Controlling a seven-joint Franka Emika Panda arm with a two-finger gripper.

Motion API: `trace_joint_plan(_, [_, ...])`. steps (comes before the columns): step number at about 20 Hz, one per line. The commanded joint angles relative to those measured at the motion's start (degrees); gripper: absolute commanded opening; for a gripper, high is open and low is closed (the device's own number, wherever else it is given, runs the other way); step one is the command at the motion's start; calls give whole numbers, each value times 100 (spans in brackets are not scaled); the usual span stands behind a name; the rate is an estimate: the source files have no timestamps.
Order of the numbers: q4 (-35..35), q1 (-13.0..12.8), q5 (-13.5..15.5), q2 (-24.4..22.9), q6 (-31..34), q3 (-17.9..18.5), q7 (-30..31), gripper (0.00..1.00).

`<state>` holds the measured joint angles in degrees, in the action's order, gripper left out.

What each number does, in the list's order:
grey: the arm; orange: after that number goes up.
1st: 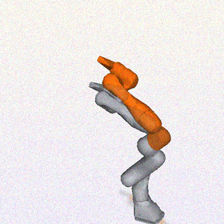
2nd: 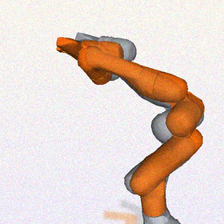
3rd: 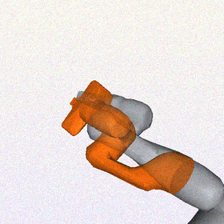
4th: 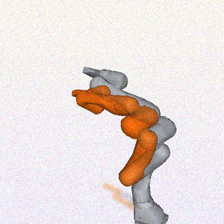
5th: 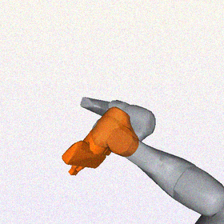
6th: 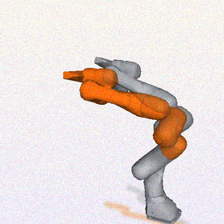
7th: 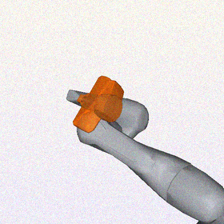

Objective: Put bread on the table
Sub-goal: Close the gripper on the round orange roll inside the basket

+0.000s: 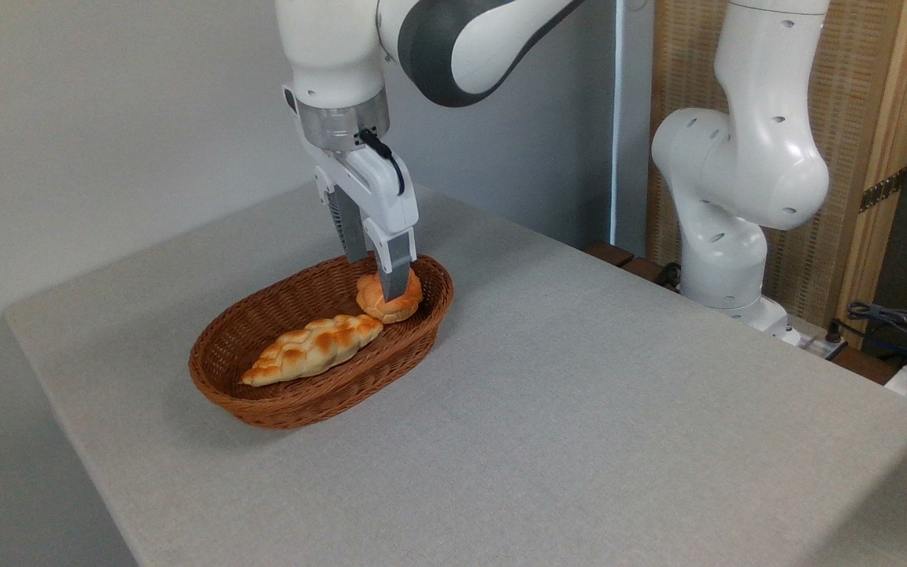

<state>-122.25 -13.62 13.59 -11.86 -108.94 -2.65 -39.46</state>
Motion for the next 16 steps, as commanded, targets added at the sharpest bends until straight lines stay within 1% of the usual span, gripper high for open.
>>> trace_joint_plan(1, [-544,-308,126,-45,-478,63,0,100])
trace_joint_plan(5, [-651,-580,143,25,-549,62,35,100])
trace_joint_plan(7, [-651,-598,143,34,-549,62,70,100])
trace_joint_plan(9, [-660,-686,143,104,-558,62,70,100])
trace_joint_plan(10, [-694,-686,143,122,-567,62,70,98])
trace_joint_plan(11, [-712,-686,135,131,-567,62,62,89])
trace_joint_plan(12, [-712,-686,135,131,-567,62,62,74])
trace_joint_plan(13, [-712,-686,143,131,-567,62,44,51])
trace_joint_plan(14, [-712,-686,135,140,-567,62,1,32])
trace_joint_plan(15, [-712,-695,135,149,-567,62,-35,26])
trace_joint_plan(16, [-712,-695,126,175,-567,62,-44,26])
